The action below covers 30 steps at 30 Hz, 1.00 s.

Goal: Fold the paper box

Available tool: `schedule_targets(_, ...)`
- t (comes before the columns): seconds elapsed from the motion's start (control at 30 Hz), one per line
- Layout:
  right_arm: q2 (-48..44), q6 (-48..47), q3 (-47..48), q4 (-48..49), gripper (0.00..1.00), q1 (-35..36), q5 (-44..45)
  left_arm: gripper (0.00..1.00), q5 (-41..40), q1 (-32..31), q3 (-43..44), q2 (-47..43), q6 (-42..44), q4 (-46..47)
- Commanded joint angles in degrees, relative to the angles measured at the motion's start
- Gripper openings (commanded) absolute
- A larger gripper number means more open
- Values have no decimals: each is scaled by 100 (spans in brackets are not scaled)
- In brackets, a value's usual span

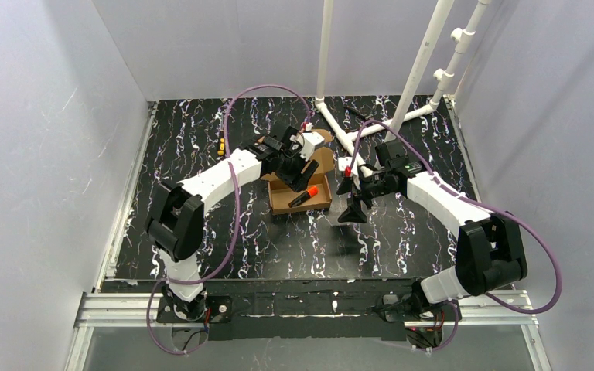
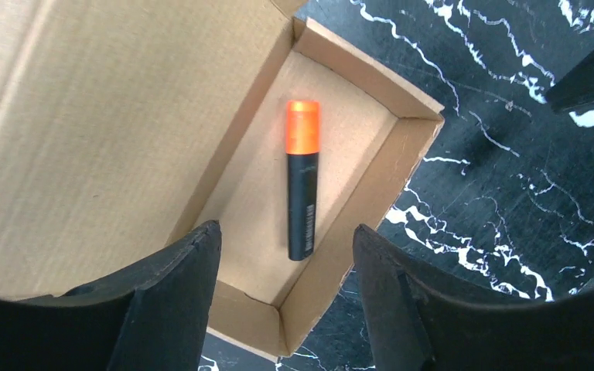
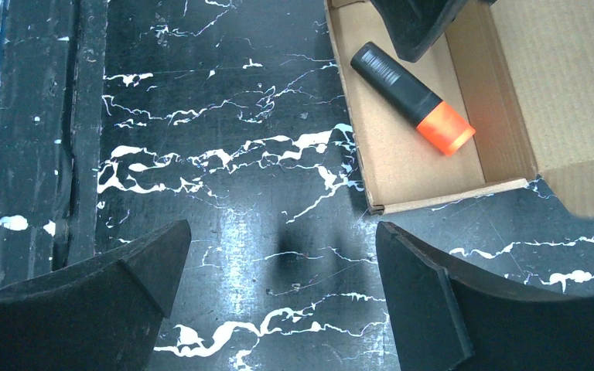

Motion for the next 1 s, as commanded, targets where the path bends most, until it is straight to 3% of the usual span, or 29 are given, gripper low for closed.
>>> schedule_targets(0.0,88,-156,202,-162,98,-28,-176,66,-343,-2,-12,-716,21,100)
schedule_targets(0.1,85,-165,213,-176,98,-28,-160,71,-663,111,-337,-1200,-357,349)
schedule_targets(0.2,72,-215,213,-213,98,-27,-134,98,-738,479,-1163,-2048,-1362,1072)
schedule_targets(0.37,88,-61,255,-136,98,9,53,98,866,2009,-3247,-3611,-3891,2665)
schedule_targets(0.47,101,559,353,242,98,109,495,98,1342,2627,-4023,-4030,-4666,3187)
schedule_targets(0.63,263,885,474,328,98,271,877,97,1768,2770,-4022,-3415,-4459,3632)
schedule_targets(0.8,326,745,427,218,100,277,692,87,1761,2792,-3435,-2137,-3805,3936)
schedule_targets(0.97,360,626,378,195,100,273,675,72,2144,2814,-3045,-1120,-3976,4528)
